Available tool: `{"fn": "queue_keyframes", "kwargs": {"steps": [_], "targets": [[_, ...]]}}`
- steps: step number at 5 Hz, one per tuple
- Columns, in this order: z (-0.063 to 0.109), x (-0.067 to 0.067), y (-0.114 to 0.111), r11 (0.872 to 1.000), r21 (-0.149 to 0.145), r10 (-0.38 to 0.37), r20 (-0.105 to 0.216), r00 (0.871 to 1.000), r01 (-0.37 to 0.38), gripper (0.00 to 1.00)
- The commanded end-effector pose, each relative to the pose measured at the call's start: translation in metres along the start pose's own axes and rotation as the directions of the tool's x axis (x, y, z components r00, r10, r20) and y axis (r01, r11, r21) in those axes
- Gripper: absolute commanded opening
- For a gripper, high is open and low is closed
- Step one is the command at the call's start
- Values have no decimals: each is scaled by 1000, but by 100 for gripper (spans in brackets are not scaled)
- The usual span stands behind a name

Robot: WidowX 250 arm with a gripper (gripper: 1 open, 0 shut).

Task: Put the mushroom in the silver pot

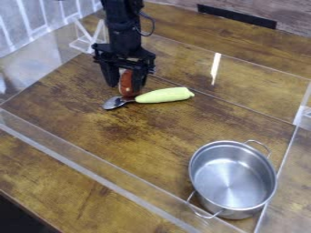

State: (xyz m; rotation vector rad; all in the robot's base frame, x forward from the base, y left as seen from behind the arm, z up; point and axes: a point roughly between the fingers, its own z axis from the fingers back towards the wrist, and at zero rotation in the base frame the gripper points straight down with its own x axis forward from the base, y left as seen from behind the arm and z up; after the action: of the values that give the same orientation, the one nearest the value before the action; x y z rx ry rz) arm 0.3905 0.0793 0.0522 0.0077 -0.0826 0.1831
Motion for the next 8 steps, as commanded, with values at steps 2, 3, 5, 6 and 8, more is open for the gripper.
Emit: {"fn": "queue_keyframes", "kwargs": {"steps": [2,3,5,6,8], "targets": [[64,8,-4,1000,-9,7,132,991,-6,0],[102,3,-20,1000,-20,-13,192,981,17,0],[121,-18,-56,995,-46,-77,233,969,90,0],[114,-35,-91,984,-82,-140,205,969,160,0],[97,-73,-149,952,-114,-268,144,953,285,0]]}}
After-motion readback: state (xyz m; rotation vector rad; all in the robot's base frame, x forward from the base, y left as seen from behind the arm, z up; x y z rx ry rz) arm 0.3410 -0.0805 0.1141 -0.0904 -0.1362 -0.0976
